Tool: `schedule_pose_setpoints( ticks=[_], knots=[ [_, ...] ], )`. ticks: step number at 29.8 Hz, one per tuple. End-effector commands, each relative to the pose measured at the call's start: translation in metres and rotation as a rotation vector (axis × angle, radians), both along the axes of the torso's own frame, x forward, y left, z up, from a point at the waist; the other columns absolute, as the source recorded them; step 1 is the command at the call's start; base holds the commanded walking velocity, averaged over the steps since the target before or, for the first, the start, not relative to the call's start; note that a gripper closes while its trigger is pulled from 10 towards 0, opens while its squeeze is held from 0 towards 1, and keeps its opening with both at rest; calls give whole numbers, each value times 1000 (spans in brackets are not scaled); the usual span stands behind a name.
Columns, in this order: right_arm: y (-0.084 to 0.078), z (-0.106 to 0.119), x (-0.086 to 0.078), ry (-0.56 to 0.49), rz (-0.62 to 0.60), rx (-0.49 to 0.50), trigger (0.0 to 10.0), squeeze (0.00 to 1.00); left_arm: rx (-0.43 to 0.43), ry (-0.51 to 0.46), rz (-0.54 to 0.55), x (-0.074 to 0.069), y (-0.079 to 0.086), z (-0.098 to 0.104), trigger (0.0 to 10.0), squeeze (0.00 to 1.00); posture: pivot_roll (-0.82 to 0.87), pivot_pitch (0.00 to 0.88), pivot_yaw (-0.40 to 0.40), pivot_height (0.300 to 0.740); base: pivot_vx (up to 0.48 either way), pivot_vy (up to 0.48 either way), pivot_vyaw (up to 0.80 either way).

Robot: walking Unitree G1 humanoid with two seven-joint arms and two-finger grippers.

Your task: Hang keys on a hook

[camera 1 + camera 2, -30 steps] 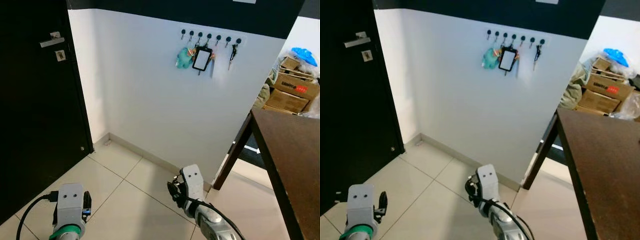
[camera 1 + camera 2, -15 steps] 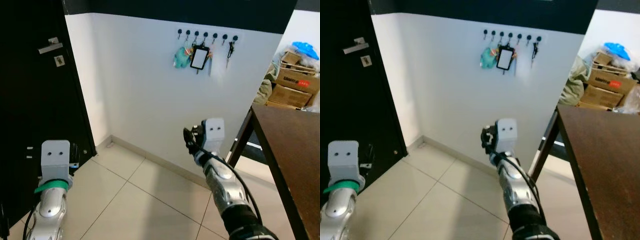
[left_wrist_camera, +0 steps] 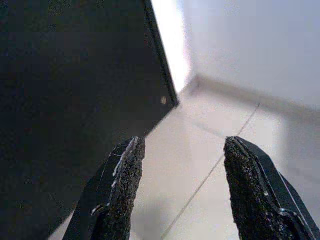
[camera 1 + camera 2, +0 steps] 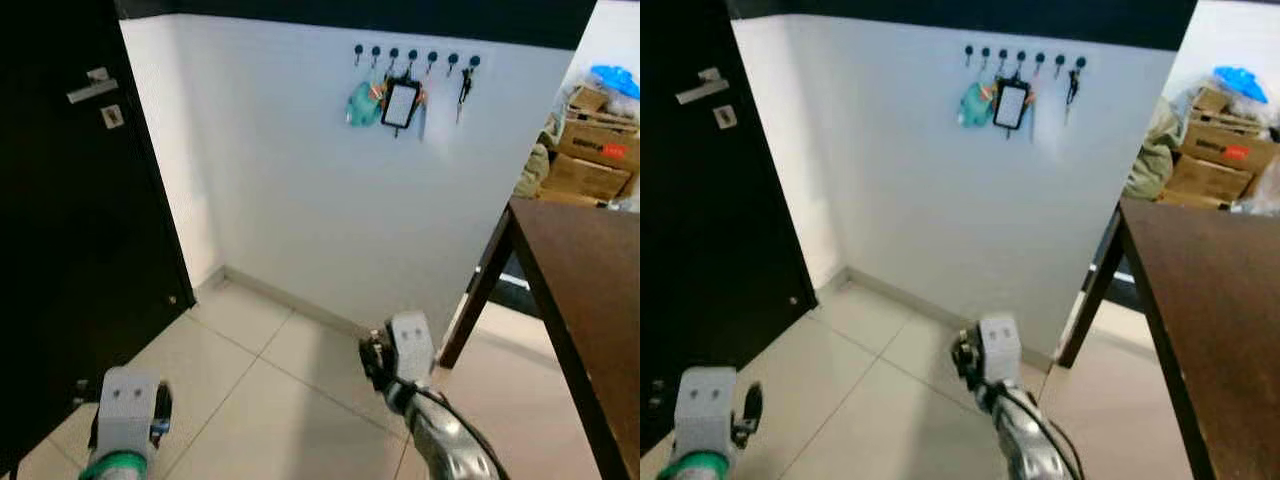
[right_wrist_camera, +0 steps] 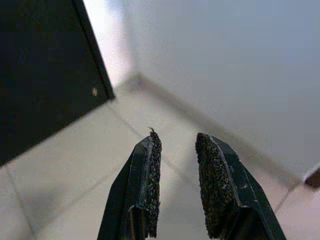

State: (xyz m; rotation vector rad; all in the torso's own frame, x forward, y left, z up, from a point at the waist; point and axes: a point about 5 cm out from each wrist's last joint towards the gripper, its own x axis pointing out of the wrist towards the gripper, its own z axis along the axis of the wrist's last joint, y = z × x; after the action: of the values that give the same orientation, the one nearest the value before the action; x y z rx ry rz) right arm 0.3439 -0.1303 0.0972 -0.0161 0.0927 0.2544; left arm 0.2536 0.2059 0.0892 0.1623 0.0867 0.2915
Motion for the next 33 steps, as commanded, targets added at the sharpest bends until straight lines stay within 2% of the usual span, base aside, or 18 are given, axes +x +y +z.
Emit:
schedule_pose_setpoints(
  ticks=[1,2,5,9,13,17,33],
  knots=[
    [2,-11,-5,43,9,5,10000,0,-10,33,8,-1,0,-8,10000,0,-121,40,75,740,0,0,0],
    [2,-11,-5,43,9,5,10000,0,-10,33,8,-1,0,-8,10000,0,-121,40,75,740,0,0,0],
    [11,-23,-18,79,77,4,10000,0,-45,77,-9,-8,-11,-20,10000,0,-129,43,75,740,0,0,0],
    [15,-32,-25,101,106,-30,10000,0,-41,109,-6,-13,-16,-28,10000,0,-129,43,75,740,0,0,0],
    [7,-37,-23,141,77,-30,10000,0,-19,85,37,-11,-11,-25,10000,0,-123,51,67,740,0,0,0],
    [9,-38,-21,149,85,-29,10000,0,-4,90,41,-10,-11,-25,10000,0,-131,60,71,740,0,0,0],
    [9,-34,-19,122,76,-39,10000,0,-65,82,45,-9,-11,-27,10000,0,-122,82,86,740,0,0,0]
  ],
)
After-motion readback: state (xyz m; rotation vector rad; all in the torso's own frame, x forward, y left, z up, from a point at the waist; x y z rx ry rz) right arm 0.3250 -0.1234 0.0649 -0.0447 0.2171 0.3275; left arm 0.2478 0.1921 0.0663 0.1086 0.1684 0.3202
